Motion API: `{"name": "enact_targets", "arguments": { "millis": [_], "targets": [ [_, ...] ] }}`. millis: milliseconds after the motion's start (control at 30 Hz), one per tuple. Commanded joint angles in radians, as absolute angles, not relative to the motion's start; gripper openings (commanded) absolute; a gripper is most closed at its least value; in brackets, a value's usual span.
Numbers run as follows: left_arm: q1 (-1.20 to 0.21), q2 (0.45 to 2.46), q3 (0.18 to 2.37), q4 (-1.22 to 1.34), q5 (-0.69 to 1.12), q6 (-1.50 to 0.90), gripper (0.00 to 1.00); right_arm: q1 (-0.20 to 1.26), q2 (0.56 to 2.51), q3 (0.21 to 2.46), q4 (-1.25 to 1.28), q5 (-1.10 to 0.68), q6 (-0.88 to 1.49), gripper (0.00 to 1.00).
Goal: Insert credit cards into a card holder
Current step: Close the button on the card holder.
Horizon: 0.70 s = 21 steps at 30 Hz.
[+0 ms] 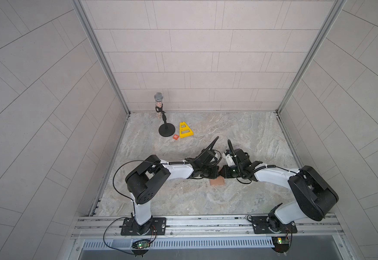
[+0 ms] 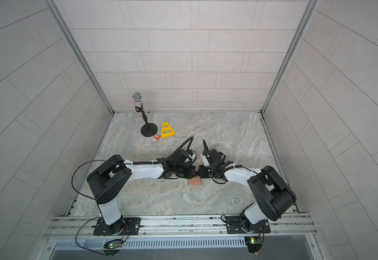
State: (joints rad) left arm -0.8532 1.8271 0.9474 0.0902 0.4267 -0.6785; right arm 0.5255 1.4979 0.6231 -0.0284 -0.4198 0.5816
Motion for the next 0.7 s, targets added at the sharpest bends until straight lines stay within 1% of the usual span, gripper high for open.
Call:
{"name": "enact_targets", "arguments": {
  "millis": [0, 200, 433, 567, 667],
  "targets": [
    [-0.847, 1.86, 0.951, 0.015, 0.351, -0.664, 0.0, 0.537, 1.552, 0.589, -0.171, -0.348, 0.571, 0.16],
    [-0.818, 1.876, 0.936, 0.006, 0.334, -0.697, 0.0, 0.54, 1.545, 0.595, -0.18, -0.351, 0.566, 0.16],
    [-0.787, 1.917, 0.914, 0.025, 0.372, -0.719, 0.0, 0.54, 1.529, 0.597, -0.194, -0.344, 0.566, 0.16],
    [-0.758, 1.926, 0.84, 0.136, 0.437, -0.771, 0.0, 0.54, 1.52, 0.604, -0.205, -0.341, 0.565, 0.16],
    [-0.753, 1.95, 0.812, 0.169, 0.451, -0.778, 0.0, 0.54, 1.514, 0.609, -0.213, -0.34, 0.565, 0.16]
  ]
}}
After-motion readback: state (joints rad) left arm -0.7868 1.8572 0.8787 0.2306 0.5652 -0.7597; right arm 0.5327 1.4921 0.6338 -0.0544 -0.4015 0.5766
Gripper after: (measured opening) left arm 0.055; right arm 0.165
